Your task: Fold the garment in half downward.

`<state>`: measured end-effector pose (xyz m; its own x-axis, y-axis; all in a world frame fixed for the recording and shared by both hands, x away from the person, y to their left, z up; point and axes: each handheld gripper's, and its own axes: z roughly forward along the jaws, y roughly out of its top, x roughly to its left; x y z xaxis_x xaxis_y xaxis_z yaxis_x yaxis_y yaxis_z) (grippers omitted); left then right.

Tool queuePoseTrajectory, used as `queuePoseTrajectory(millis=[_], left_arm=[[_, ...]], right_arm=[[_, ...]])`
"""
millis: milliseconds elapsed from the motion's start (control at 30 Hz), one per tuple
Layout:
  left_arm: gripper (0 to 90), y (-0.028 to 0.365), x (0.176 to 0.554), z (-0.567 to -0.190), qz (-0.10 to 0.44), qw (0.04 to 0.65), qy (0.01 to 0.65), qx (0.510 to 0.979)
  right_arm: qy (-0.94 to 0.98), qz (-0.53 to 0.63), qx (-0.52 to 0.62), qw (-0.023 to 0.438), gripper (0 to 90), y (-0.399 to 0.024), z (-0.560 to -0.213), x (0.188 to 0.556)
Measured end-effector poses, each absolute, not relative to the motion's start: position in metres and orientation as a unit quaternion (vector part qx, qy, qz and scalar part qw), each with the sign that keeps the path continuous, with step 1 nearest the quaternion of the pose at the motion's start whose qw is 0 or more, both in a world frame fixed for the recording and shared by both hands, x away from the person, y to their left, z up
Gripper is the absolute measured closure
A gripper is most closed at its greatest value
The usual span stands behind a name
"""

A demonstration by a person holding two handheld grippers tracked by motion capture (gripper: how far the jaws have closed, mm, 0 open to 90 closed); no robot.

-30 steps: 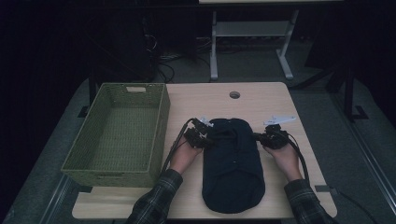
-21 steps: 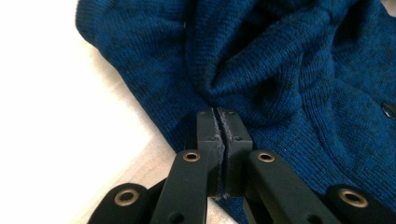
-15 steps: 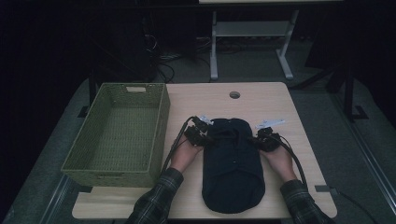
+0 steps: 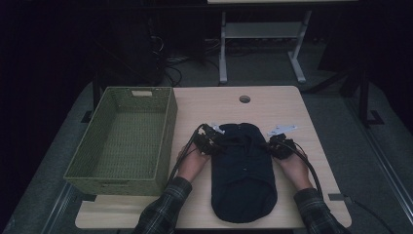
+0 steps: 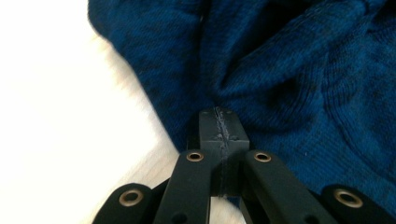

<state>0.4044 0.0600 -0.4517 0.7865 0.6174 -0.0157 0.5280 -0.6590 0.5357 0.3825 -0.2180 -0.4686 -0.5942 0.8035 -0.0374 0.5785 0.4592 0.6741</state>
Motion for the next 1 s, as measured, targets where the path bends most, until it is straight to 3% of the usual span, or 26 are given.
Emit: queuePoseTrajectory(millis=[233,533,1000], left_arm=[[90.0,0.065,0.398,-0.45,0.09,0.254,0.317,0.909],[90.0,0.069,0.384,-0.45,0.049,0.266,0.31,0.912],[90.0,0.068,0.366,-0.449,0.04,0.262,0.286,0.921]], right_arm=[[0.837,0.301,0.415,0.194,90.0,-0.213,-0.468,0.38],[0.85,0.292,0.402,0.175,90.0,-0.215,-0.464,0.366],[0.855,0.307,0.392,0.144,90.0,-0.222,-0.464,0.34]])
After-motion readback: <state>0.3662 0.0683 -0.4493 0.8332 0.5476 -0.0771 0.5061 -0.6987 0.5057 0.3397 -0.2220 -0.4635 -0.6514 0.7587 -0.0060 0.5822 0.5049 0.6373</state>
